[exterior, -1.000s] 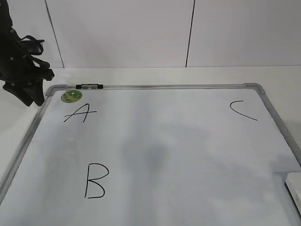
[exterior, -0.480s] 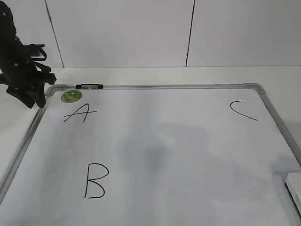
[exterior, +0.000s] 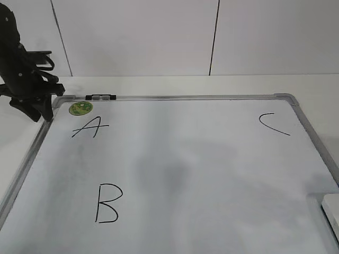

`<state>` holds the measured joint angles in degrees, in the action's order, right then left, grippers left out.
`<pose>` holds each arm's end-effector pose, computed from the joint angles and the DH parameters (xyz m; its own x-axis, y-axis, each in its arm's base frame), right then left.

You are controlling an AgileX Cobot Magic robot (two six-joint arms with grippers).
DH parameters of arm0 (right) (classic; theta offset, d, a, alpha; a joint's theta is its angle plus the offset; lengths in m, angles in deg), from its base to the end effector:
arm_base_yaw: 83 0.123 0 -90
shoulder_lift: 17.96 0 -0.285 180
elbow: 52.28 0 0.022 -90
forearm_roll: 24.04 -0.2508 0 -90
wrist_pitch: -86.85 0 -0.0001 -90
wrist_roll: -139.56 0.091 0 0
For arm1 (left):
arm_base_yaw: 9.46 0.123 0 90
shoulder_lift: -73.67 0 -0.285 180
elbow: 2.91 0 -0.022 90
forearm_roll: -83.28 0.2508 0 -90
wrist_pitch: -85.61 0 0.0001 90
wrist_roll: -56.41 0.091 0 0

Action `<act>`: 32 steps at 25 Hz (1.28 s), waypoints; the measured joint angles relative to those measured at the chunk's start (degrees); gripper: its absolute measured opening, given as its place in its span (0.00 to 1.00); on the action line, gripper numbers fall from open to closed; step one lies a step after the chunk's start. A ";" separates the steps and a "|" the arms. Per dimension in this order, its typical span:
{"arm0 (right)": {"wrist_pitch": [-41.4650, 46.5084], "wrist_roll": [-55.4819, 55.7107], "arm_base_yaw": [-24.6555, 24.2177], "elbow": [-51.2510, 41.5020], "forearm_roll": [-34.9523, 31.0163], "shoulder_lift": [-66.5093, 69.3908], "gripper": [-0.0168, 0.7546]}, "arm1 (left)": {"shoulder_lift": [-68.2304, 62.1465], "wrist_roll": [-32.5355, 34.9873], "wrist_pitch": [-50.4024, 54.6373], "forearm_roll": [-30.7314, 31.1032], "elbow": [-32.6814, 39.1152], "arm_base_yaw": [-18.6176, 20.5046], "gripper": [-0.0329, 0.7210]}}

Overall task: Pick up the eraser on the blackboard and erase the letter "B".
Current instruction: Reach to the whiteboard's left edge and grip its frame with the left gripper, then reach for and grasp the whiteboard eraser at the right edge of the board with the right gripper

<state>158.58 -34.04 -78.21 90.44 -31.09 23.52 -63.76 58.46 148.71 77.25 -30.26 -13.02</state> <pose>0.0717 0.0167 0.3036 -0.8774 0.0759 -0.4738 -0.0090 0.9847 0.1743 0.4624 -0.0373 0.1604 -0.9915 0.0497 -0.1199 0.0613 0.9936 -0.0944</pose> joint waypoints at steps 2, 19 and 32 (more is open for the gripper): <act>0.00 0.00 0.00 0.00 0.00 0.00 0.78 | 0.00 0.00 -0.23 0.00 0.00 0.00 0.36; 0.00 0.02 0.00 0.00 0.00 0.00 0.78 | -0.65 0.00 -0.49 -1.33 -0.10 0.00 0.36; 0.00 0.12 0.00 0.00 0.00 0.00 0.78 | -0.96 -0.15 -0.09 -1.46 -0.48 0.00 0.15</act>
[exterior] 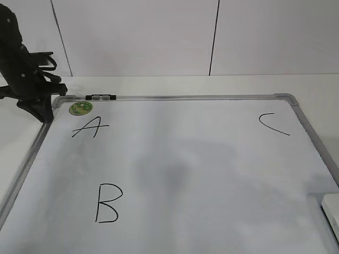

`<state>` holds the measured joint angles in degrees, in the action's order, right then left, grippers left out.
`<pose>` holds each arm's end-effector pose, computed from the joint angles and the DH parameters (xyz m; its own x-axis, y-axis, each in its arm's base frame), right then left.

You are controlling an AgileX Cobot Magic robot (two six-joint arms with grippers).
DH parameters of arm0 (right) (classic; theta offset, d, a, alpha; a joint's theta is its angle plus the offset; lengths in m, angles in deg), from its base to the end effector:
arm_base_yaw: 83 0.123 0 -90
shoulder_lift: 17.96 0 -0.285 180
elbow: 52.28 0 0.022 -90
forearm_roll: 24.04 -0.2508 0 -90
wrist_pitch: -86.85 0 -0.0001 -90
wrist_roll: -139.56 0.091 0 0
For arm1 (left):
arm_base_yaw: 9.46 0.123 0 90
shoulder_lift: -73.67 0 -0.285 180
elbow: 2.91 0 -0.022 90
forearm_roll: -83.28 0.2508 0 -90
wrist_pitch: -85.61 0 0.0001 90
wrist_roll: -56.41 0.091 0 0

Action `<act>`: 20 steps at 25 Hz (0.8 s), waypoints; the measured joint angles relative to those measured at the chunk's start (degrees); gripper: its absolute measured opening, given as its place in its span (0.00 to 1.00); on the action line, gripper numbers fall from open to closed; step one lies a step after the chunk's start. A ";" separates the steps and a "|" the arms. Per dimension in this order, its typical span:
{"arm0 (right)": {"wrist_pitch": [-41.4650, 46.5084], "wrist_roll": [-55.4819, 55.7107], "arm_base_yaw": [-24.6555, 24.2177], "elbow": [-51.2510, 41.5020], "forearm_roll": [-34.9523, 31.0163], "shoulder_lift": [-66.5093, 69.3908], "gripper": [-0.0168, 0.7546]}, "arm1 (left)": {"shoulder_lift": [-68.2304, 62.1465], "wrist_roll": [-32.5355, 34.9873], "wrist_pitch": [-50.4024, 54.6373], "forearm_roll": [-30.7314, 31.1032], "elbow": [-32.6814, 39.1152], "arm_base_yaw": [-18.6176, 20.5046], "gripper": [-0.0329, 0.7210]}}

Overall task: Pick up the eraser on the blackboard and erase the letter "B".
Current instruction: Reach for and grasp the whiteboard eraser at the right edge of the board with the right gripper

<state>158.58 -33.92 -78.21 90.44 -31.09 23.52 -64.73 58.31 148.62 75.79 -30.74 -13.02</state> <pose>0.0717 0.0167 0.3036 -0.8774 0.0779 -0.4734 -0.0071 0.9845 0.1753 0.4644 -0.0395 0.1549 -0.9931 0.0355 -0.1122 0.0488 0.9918 -0.1184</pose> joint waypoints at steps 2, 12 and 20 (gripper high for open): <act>0.00 0.00 0.00 0.00 0.00 0.00 0.78 | 0.00 -0.36 0.13 -0.11 -0.13 0.00 0.10; 0.00 0.00 0.00 0.00 0.00 0.00 0.78 | 0.00 -1.21 0.35 -0.11 -0.13 0.00 0.08; 0.00 2.18 0.00 0.00 0.61 8.61 0.81 | 0.00 -1.31 0.61 0.11 -0.13 0.00 0.08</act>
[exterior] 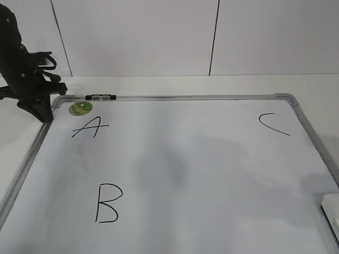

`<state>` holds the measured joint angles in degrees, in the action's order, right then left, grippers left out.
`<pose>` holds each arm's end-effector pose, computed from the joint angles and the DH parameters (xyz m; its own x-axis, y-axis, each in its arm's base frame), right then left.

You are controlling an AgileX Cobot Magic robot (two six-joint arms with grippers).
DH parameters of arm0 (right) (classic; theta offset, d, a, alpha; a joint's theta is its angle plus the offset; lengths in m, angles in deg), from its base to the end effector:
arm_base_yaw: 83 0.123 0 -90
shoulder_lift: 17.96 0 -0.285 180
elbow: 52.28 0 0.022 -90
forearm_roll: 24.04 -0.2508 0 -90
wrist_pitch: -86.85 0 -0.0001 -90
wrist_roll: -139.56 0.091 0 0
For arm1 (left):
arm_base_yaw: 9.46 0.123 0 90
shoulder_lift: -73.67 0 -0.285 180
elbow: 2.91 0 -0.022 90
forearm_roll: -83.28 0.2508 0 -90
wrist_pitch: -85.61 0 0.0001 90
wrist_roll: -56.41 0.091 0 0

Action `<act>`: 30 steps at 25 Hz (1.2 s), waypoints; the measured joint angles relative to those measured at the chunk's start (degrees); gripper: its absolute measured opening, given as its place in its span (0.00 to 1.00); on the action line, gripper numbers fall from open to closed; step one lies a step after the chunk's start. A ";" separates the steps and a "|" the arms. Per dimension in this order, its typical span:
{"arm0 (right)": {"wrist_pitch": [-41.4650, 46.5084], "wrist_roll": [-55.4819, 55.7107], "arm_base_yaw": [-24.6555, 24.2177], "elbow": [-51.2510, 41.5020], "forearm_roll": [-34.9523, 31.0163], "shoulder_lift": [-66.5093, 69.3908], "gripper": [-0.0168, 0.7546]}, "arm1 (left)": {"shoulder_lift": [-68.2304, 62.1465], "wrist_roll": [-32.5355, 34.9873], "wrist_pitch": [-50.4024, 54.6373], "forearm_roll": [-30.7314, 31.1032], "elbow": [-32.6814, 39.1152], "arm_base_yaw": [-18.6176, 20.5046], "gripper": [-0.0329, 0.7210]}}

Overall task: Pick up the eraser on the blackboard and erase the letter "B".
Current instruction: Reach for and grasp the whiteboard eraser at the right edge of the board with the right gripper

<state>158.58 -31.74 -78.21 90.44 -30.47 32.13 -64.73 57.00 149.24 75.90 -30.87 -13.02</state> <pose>0.0979 0.0179 0.2906 -0.9365 0.1072 -0.3338 0.0542 0.9849 0.1642 0.4638 -0.0394 0.1554 -0.9948 0.0150 -0.1011 0.0271 0.9925 -0.1193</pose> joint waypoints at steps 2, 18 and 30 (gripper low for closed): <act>0.00 0.20 0.00 0.00 0.66 3.28 0.81 | 0.00 0.00 0.13 0.00 0.00 0.00 0.08; -2.23 -0.60 0.00 0.40 5.14 21.06 0.81 | -0.09 0.00 0.26 0.00 -0.04 0.00 0.08; -11.61 -1.06 0.00 0.49 6.98 32.15 0.81 | -0.09 0.00 0.26 0.00 -0.04 0.00 0.08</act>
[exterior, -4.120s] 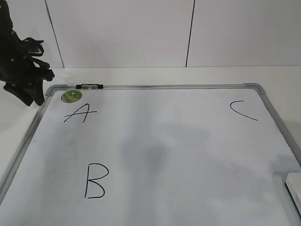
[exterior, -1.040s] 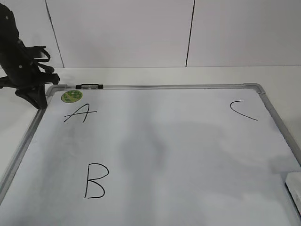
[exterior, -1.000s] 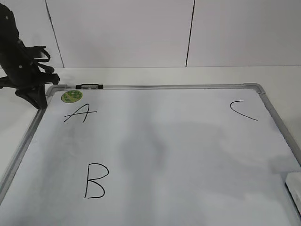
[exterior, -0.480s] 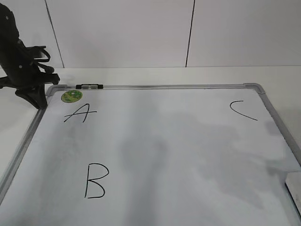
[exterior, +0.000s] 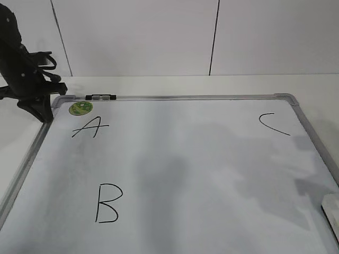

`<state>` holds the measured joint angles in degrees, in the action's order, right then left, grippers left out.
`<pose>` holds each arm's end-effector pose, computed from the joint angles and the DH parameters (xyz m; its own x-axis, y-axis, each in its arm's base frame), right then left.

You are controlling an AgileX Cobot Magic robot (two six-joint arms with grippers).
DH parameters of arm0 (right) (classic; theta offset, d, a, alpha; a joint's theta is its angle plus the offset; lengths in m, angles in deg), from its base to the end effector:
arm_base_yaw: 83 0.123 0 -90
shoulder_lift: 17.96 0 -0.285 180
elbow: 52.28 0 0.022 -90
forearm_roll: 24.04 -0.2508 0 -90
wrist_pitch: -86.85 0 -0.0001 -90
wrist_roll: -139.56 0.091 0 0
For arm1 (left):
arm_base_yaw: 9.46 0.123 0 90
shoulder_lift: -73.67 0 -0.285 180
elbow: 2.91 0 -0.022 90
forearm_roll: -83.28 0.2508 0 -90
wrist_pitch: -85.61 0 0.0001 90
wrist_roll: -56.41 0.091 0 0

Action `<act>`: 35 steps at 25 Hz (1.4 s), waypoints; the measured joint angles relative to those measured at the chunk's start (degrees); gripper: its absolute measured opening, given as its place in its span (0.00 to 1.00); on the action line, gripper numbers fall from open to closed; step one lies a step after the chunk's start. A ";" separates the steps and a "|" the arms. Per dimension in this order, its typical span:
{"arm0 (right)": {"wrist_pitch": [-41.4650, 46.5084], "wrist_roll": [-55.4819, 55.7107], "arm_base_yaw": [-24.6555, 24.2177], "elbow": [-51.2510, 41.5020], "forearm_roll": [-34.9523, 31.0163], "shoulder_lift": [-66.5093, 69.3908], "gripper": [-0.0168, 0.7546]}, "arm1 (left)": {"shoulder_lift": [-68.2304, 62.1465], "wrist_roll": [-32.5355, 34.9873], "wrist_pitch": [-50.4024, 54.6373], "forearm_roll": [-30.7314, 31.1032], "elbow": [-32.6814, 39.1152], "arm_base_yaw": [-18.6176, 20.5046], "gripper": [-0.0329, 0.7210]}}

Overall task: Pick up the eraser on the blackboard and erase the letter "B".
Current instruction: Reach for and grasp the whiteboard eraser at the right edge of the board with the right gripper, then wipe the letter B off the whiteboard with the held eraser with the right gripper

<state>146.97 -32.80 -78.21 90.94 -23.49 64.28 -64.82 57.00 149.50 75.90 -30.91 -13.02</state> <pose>0.1922 0.0153 0.2120 -0.9989 0.0450 -0.0160 0.0451 0.9990 -0.0063 0.4636 -0.0394 0.1548 -0.9953 0.0155 -0.0957 0.0270 0.9925 -0.1193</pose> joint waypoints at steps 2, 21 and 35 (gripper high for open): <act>-1.16 -0.03 0.00 0.00 0.00 1.06 0.81 | 0.00 0.00 0.00 0.00 0.00 0.00 0.08; -5.32 -0.13 0.00 0.48 0.00 8.57 0.81 | 0.00 0.00 0.00 0.00 0.00 0.00 0.08; -4.88 -0.15 0.00 0.63 -0.10 10.50 0.79 | 0.00 0.00 0.00 0.00 0.00 0.00 0.08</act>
<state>142.09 -32.95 -78.21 91.56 -23.59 74.78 -64.82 57.00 149.50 75.90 -30.91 -13.02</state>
